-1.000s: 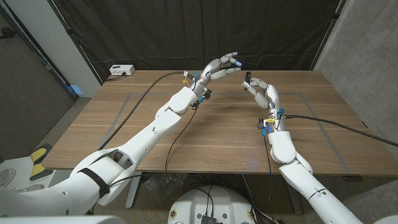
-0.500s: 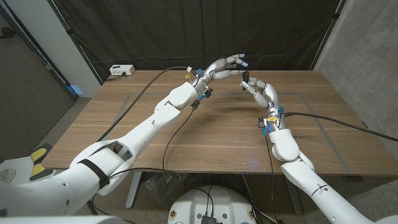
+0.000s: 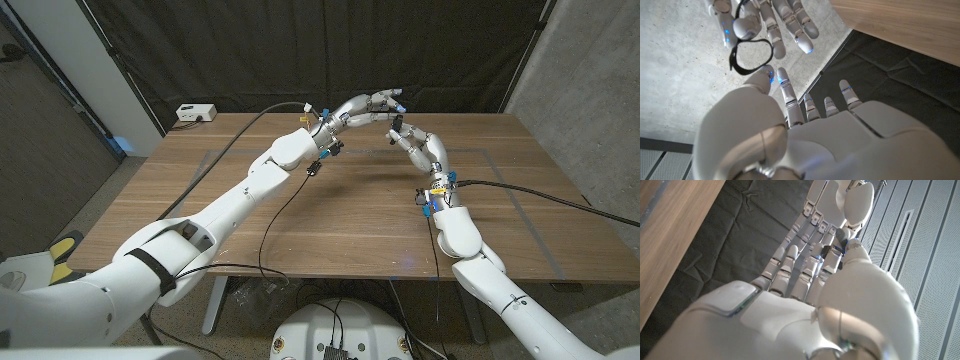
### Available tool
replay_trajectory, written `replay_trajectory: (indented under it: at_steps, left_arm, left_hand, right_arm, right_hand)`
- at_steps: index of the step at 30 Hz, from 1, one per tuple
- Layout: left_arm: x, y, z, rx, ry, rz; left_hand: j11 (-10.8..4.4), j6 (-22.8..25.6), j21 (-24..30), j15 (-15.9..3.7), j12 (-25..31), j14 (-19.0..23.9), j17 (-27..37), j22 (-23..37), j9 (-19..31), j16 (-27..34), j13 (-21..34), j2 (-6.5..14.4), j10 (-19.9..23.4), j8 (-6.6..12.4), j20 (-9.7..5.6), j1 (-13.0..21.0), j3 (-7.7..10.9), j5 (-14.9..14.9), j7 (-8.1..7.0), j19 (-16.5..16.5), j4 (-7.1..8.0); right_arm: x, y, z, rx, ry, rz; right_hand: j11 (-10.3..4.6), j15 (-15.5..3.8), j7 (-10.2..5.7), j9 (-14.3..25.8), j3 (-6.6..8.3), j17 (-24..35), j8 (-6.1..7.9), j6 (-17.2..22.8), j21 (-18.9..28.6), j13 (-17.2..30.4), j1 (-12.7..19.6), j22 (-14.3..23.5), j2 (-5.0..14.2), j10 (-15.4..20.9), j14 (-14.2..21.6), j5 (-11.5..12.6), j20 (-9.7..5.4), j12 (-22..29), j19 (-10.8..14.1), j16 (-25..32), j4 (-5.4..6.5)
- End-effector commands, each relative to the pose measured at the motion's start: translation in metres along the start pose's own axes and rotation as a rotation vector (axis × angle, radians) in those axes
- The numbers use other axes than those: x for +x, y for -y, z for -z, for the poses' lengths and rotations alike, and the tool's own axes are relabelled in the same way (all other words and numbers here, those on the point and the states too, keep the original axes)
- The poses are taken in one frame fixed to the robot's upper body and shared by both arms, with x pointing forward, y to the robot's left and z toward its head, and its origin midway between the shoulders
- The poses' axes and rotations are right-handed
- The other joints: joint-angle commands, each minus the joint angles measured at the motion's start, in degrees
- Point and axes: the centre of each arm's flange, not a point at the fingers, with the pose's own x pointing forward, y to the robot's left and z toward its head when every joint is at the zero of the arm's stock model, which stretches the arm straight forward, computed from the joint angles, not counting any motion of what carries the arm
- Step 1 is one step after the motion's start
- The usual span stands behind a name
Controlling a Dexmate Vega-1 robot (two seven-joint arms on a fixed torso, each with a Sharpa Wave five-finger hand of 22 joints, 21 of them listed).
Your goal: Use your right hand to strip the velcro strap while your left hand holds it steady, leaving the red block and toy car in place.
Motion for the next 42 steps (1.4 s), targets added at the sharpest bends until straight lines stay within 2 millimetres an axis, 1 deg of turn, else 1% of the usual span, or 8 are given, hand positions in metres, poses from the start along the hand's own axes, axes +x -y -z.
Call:
replay_trajectory:
  at_steps: [1,6,12,16,19,20,25,42]
  left_arm:
    - [-0.009,-0.002,-0.001,-0.073,0.038,-0.043]
    - [-0.013,-0.005,-0.001,-0.092,0.049,-0.046]
    - [-0.015,-0.008,0.000,-0.089,0.059,-0.030]
    - [-0.015,-0.009,-0.002,-0.029,0.052,-0.028]
    - [-0.015,-0.010,-0.004,0.016,0.046,-0.038]
    - [-0.015,-0.011,-0.005,0.036,0.042,-0.044]
    - [-0.015,-0.012,-0.007,0.090,0.022,-0.066]
    - [-0.005,-0.006,-0.004,0.111,0.006,-0.140]
  left_hand:
    - [0.38,-0.49,-1.00,-0.21,0.11,-0.82,0.39,0.25,0.19,0.09,0.18,2.38,0.31,-1.48,0.30,-0.88,0.76,-0.66,2.13,-8.12,1.06]
    - [1.10,-1.28,-1.64,-0.25,-0.10,-2.08,0.64,0.42,0.30,-0.01,0.33,3.14,-0.26,-3.48,0.56,-4.43,-0.36,-1.05,4.19,-9.73,3.45]
    - [1.95,-2.88,-2.53,0.03,-0.43,-3.75,0.53,0.52,0.49,-0.38,0.49,0.62,-1.21,-5.87,0.88,-8.29,-2.89,-0.87,5.05,-11.60,4.89]
    - [2.46,-4.07,-2.79,0.61,-0.65,-4.15,0.21,0.43,0.63,-0.52,0.55,-2.41,-1.92,-6.95,0.91,-8.36,-4.13,-0.53,4.87,-11.55,3.68]
    - [2.63,-3.84,-2.40,0.92,-0.50,-3.25,-0.25,0.34,0.78,-0.25,0.56,-4.27,-1.64,-7.39,0.69,-5.58,-3.96,0.07,4.28,-9.64,0.94]
    - [3.58,-2.62,-2.12,1.02,-0.49,-2.82,-0.64,0.29,0.91,-0.28,0.47,-4.56,-1.66,-7.48,0.88,-1.92,-2.93,0.39,3.50,-8.15,-1.75]
    - [1.43,-0.91,-1.16,0.72,0.01,0.16,-1.07,0.30,1.06,0.44,0.36,-3.56,-0.12,-8.11,0.78,4.14,-0.69,0.25,2.25,-4.58,-4.91]
    - [-0.50,2.31,-0.81,1.28,0.59,2.32,-1.08,0.01,1.17,0.71,0.42,-8.97,2.53,-8.97,1.10,0.62,-5.50,0.43,-1.87,-0.76,-2.79]
  right_arm:
    - [0.002,0.003,0.005,0.010,-0.015,0.018]
    - [0.004,0.002,0.004,-0.004,-0.015,0.013]
    - [0.006,0.000,0.003,-0.002,-0.015,0.014]
    - [0.006,-0.001,0.002,0.000,-0.010,0.021]
    - [0.006,-0.002,0.002,0.008,-0.005,0.027]
    - [0.006,-0.002,0.002,0.011,-0.002,0.028]
    - [0.007,-0.002,0.001,0.016,0.007,0.025]
    - [0.016,-0.006,-0.003,-0.006,0.034,-0.024]
  right_hand:
    - [-0.03,-9.69,0.42,0.32,-0.16,0.06,0.51,0.20,0.40,0.23,0.33,0.30,0.59,0.23,0.04,0.31,-5.59,0.38,0.55,0.58,-0.19]
    - [-0.02,-9.71,0.54,0.49,-0.21,0.03,0.59,0.18,0.53,0.38,0.51,0.28,0.64,0.24,0.07,0.29,-5.59,0.44,0.62,0.66,-0.28]
    - [-0.01,-9.73,0.56,0.67,-0.27,0.00,0.69,0.20,0.62,0.54,0.68,0.26,0.68,0.27,0.13,0.27,-5.63,0.50,0.57,0.73,-0.37]
    - [0.00,-9.74,0.61,0.77,-0.33,-0.01,0.74,0.18,0.70,0.63,0.75,0.25,0.69,0.28,0.23,0.25,-5.60,0.54,0.64,0.80,-0.41]
    - [-0.01,-9.73,0.64,0.86,-0.37,-0.03,0.82,0.26,0.78,0.72,0.83,0.24,0.72,0.30,0.28,0.23,-5.49,0.57,0.68,0.85,-0.44]
    - [-0.01,-9.73,0.64,0.90,-0.39,-0.04,0.82,0.20,0.79,0.76,0.86,0.23,0.72,0.29,0.28,0.22,-5.54,0.58,0.65,0.86,-0.46]
    - [-0.01,-9.75,0.68,1.03,-0.44,-0.06,0.94,0.35,0.93,0.90,0.99,0.21,0.80,0.31,0.45,0.20,-5.48,0.63,0.76,0.96,-0.50]
    - [0.00,-9.72,0.83,1.06,-0.72,-0.16,0.89,0.31,1.22,1.31,1.18,0.15,0.86,0.29,0.33,0.10,-5.34,0.74,0.76,0.97,-0.58]
